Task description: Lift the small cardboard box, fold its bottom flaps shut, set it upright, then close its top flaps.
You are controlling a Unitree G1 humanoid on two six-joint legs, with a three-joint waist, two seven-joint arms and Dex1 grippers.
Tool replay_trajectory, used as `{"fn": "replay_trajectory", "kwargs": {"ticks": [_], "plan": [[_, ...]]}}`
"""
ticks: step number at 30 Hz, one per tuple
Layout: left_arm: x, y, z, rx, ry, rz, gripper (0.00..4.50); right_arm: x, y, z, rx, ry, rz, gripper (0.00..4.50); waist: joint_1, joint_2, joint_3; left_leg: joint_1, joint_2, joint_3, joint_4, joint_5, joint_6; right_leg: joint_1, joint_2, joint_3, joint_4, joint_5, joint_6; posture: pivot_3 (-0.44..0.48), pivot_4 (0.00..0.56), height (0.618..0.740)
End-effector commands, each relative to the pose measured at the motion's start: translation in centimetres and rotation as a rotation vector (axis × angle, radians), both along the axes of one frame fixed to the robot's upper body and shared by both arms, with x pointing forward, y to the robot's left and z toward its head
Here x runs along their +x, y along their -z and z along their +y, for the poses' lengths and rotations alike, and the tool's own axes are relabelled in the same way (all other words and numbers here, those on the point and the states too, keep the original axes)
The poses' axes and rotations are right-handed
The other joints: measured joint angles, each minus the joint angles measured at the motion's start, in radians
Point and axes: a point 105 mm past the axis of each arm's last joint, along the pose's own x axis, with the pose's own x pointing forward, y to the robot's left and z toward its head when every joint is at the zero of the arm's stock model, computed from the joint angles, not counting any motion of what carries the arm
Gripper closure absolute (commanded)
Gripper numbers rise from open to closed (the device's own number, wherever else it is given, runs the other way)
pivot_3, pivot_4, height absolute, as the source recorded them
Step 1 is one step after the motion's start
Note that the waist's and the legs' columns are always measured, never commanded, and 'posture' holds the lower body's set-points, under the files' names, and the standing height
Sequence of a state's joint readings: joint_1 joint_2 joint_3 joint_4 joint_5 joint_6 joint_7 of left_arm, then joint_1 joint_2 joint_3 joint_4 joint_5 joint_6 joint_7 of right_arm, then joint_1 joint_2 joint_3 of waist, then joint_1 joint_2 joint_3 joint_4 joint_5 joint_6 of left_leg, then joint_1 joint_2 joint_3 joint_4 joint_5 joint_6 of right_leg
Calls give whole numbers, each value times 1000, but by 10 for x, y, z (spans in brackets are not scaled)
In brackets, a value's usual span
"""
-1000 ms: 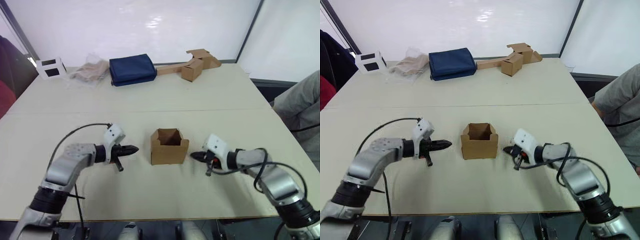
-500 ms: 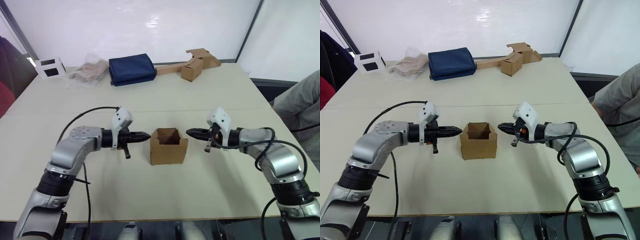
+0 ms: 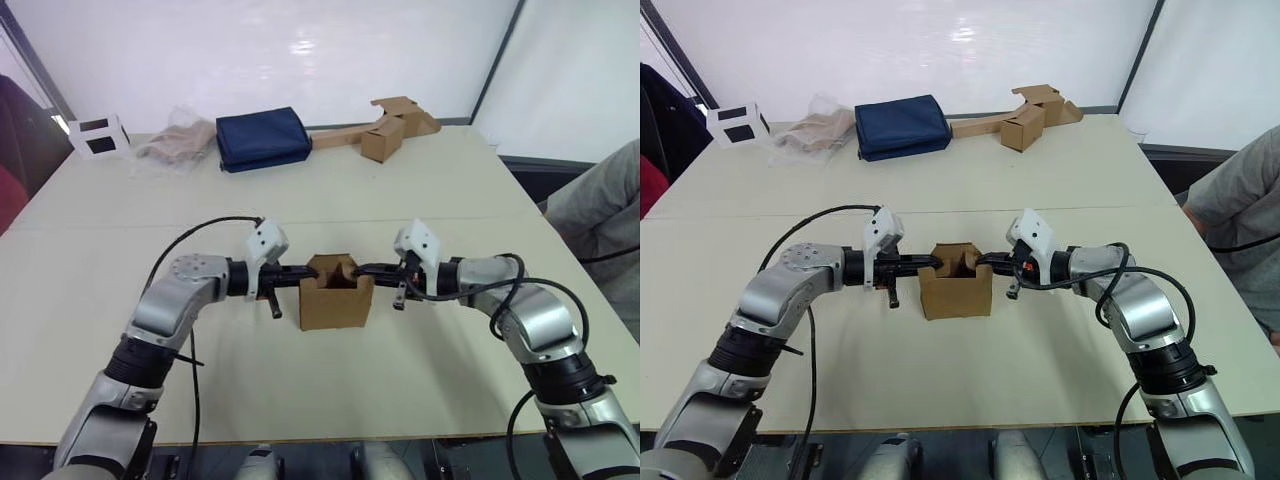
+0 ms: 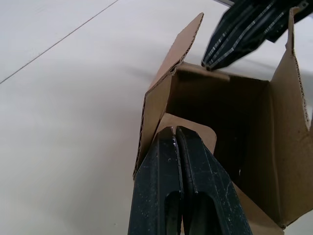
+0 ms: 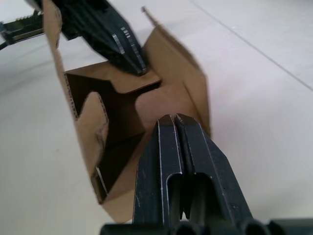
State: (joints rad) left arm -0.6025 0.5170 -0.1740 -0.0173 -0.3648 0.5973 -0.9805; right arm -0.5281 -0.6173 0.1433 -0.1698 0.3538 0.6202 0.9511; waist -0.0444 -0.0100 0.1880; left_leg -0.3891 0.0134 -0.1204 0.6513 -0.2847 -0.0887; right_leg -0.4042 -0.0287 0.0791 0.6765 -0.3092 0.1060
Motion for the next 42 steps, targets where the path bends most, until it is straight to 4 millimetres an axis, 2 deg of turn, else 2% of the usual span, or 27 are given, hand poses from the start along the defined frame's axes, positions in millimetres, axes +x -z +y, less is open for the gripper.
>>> {"fn": "replay_trajectory", "kwargs": {"ticks": [1, 8, 17, 24, 27, 29, 33, 36, 42], "plan": [[0, -4, 0, -2, 2, -35, 4450, 0, -3, 3, -23, -25, -37, 4500, 0, 0, 0, 0, 0, 0, 0, 0, 0, 0, 0, 0, 0, 0, 0, 0, 150, 740], [-1, 1, 0, 15, 1, -36, 4450, 3, 5, 3, -55, -28, -36, 4500, 0, 0, 0, 0, 0, 0, 0, 0, 0, 0, 0, 0, 0, 0, 0, 0, 150, 740], [-1, -3, 1, 18, 8, -54, 4450, 3, -2, 3, -31, -31, -45, 4500, 0, 0, 0, 0, 0, 0, 0, 0, 0, 0, 0, 0, 0, 0, 0, 0, 150, 740], [-4, -35, 10, -89, 27, -34, 4450, -3, -22, -4, 35, -34, -48, 4500, 0, 0, 0, 0, 0, 0, 0, 0, 0, 0, 0, 0, 0, 0, 0, 0, 150, 740], [-3, -49, 23, -113, 16, -36, 4450, -12, -43, -11, 102, -31, -51, 4500, 0, 0, 0, 0, 0, 0, 0, 0, 0, 0, 0, 0, 0, 0, 0, 0, 150, 740], [4, -52, 31, -108, -13, -44, 4450, -18, -56, -13, 143, -30, -56, 4500, 0, 0, 0, 0, 0, 0, 0, 0, 0, 0, 0, 0, 0, 0, 0, 0, 150, 740], [21, -41, 43, -61, -81, -51, 4450, -33, -71, -8, 182, -55, -56, 4500, 1, 0, 0, 0, 0, 0, 0, 0, 0, 0, 0, 0, 0, 0, 0, 0, 150, 740], [31, -24, 46, -11, -101, -42, 4450, -46, -71, 3, 178, -96, -35, 4500, 0, 0, 0, 0, 0, 0, 0, 0, 0, 0, 0, 0, 0, 0, 0, 0, 150, 740], [42, -2, 33, -30, -71, 31, 4450, -67, -44, 25, 69, -174, 8, 4500, 3, 0, 0, -1, 0, 0, 0, 0, 0, 0, 0, -1, 0, 0, 0, 0, 150, 740]]}}
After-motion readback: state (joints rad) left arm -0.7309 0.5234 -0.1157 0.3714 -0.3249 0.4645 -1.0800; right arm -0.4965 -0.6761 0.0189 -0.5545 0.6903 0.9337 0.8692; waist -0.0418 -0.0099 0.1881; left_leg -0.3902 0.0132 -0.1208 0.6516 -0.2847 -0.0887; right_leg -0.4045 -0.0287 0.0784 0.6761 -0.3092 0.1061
